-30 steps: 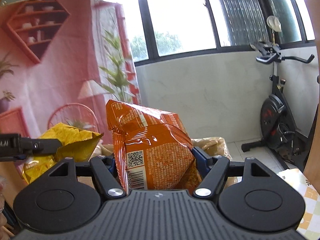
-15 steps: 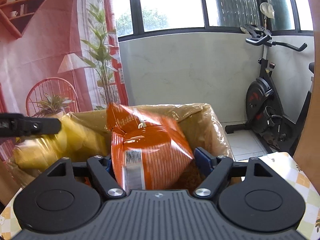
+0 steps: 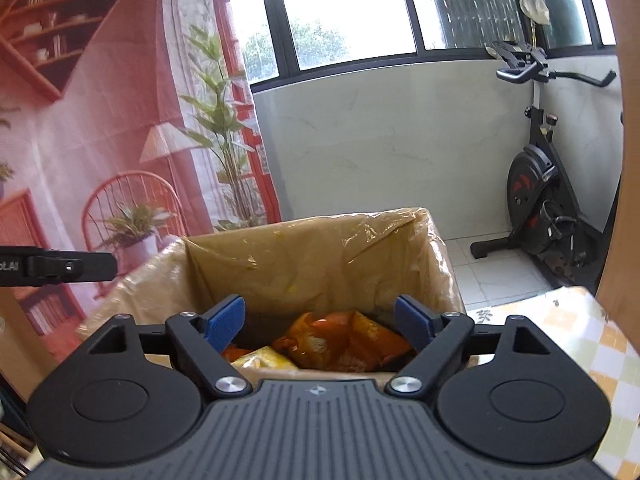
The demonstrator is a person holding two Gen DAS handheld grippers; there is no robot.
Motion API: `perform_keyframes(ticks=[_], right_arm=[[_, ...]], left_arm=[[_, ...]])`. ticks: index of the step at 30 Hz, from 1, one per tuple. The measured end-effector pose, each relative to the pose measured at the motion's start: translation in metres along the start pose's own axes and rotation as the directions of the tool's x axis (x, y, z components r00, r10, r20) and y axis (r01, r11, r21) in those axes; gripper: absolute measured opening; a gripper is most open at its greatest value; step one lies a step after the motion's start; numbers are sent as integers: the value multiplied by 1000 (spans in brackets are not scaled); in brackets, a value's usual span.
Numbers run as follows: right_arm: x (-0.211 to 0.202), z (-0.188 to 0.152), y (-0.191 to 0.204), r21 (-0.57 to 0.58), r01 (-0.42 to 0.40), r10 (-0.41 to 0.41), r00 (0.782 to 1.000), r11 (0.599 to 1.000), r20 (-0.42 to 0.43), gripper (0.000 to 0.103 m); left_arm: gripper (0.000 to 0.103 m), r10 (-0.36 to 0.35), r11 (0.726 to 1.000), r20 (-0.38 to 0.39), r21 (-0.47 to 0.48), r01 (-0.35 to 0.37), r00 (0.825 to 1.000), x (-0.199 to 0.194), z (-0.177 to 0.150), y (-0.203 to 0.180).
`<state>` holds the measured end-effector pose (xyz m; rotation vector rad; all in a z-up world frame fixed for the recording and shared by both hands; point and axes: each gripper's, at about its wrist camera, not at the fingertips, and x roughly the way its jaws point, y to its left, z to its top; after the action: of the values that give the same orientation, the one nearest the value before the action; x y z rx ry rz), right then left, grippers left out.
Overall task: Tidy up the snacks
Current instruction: 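Move both tools back from the box toward the snack pile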
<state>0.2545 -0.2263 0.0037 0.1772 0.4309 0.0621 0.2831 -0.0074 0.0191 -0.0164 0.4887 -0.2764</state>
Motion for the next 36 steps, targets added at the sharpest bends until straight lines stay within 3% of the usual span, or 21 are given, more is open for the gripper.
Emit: perform_keyframes(ticks=[7, 15, 22, 26, 31, 36], right_arm=[[-46, -12, -2, 28, -32, 32, 999, 999, 11, 85], [-91, -53, -5, -2, -32, 32, 999, 999, -7, 85], [-116, -103, -7, -47, -36, 31, 993, 998, -118, 84], [-126, -131, 2, -136, -62, 35, 981, 989, -192, 84], [-133, -155, 17, -262, -86, 16, 967, 961, -255, 84], [-144, -168, 1, -195, -25, -31, 959, 980, -283, 85]], left_arm=[[83, 8, 1000, 18, 22, -9, 1000, -43, -17, 6], [84, -27, 999, -8, 44, 28, 1000, -68, -65, 21], [84, -31, 997, -49, 72, 35, 998, -73, -113, 22], [84, -60, 998, -70, 18, 62, 996, -73, -136, 19], [84, -154, 987, -110, -71, 146, 982, -64, -158, 7], [84, -241, 971, -178, -52, 235, 954, -46, -177, -21]])
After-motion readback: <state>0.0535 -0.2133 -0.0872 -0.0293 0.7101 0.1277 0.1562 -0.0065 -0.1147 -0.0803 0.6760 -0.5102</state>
